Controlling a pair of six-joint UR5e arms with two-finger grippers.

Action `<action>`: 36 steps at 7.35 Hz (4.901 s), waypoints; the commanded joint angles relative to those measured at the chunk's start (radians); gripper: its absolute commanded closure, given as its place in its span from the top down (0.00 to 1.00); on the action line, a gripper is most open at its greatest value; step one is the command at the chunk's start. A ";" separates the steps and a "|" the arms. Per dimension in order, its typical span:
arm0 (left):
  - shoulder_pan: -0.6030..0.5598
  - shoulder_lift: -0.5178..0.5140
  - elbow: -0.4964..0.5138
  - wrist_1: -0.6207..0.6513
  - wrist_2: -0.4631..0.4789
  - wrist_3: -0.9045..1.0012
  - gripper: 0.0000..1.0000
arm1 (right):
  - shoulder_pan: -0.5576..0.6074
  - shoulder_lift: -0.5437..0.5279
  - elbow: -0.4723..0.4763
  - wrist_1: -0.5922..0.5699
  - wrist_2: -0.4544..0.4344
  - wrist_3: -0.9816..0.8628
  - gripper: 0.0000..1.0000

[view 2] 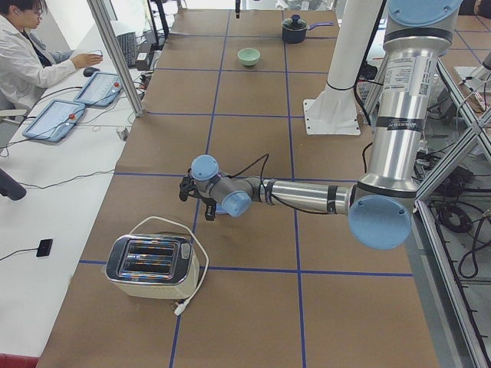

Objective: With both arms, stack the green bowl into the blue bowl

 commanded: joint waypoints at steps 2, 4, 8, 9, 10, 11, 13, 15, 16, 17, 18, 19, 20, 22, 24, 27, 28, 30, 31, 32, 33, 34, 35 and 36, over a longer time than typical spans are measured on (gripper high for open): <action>0.015 0.001 0.002 0.000 0.001 0.003 0.48 | -0.009 -0.001 0.000 0.000 0.000 0.000 1.00; 0.019 0.001 0.006 -0.001 0.001 0.001 0.48 | -0.013 0.002 0.000 0.000 0.000 0.000 1.00; 0.019 0.001 0.016 -0.001 0.001 0.001 0.10 | -0.016 0.002 0.000 0.000 0.001 0.000 1.00; 0.019 0.001 0.016 -0.001 0.001 0.001 0.05 | -0.016 0.002 0.000 0.000 0.001 0.000 1.00; 0.019 -0.001 0.011 -0.001 0.001 -0.002 0.04 | -0.018 0.002 0.000 0.000 0.001 0.000 1.00; 0.019 -0.002 0.000 -0.001 -0.001 -0.005 0.03 | -0.019 0.002 0.000 0.000 0.001 0.000 1.00; 0.018 -0.010 -0.070 0.005 -0.139 -0.112 0.01 | -0.021 0.002 -0.002 0.000 0.001 0.000 1.00; 0.018 -0.059 -0.118 0.011 -0.154 -0.283 0.01 | -0.023 0.003 -0.012 0.000 0.001 -0.001 1.00; 0.018 -0.103 -0.127 0.014 -0.153 -0.372 0.01 | -0.024 0.003 -0.015 0.000 0.001 -0.002 1.00; 0.037 -0.126 -0.129 0.014 -0.151 -0.407 0.01 | -0.024 0.005 -0.028 0.000 0.001 -0.002 1.00; 0.068 -0.163 -0.127 0.017 -0.125 -0.456 0.01 | -0.026 0.006 -0.032 0.000 0.001 -0.002 1.00; 0.126 -0.206 -0.127 0.017 -0.083 -0.537 0.01 | -0.027 0.006 -0.032 0.000 0.001 -0.002 1.00; 0.184 -0.250 -0.127 0.017 -0.034 -0.615 0.01 | -0.027 0.006 -0.032 0.000 0.001 -0.002 1.00; 0.277 -0.358 -0.127 0.112 0.045 -0.707 0.01 | -0.033 0.006 -0.035 0.000 0.001 -0.002 1.00; 0.347 -0.418 -0.127 0.166 0.126 -0.737 0.02 | -0.039 0.006 -0.037 0.000 0.001 -0.002 1.00; 0.460 -0.516 -0.089 0.168 0.241 -0.841 0.02 | -0.044 0.006 -0.037 0.020 0.007 -0.002 1.00; 0.467 -0.557 -0.051 0.168 0.249 -0.862 0.02 | -0.046 0.006 -0.037 0.020 0.007 0.000 1.00; 0.476 -0.564 -0.043 0.168 0.257 -0.869 0.02 | -0.070 0.006 -0.031 0.021 0.007 0.000 1.00; 0.487 -0.564 -0.043 0.168 0.274 -0.869 0.02 | -0.081 0.006 -0.025 0.021 0.010 0.000 1.00; 0.501 -0.564 -0.043 0.168 0.290 -0.869 0.02 | -0.093 0.006 -0.022 0.038 0.032 -0.001 1.00; 0.505 -0.564 -0.041 0.168 0.295 -0.869 0.05 | -0.099 0.006 -0.026 0.078 0.040 0.002 1.00; 0.507 -0.564 -0.038 0.168 0.295 -0.869 0.06 | -0.102 0.006 -0.028 0.090 0.040 0.000 1.00; 0.512 -0.564 -0.038 0.168 0.295 -0.869 0.06 | -0.113 0.006 -0.029 0.092 0.040 -0.001 1.00; 0.512 -0.564 -0.038 0.168 0.295 -0.869 0.06 | -0.119 0.006 -0.029 0.092 0.040 -0.002 1.00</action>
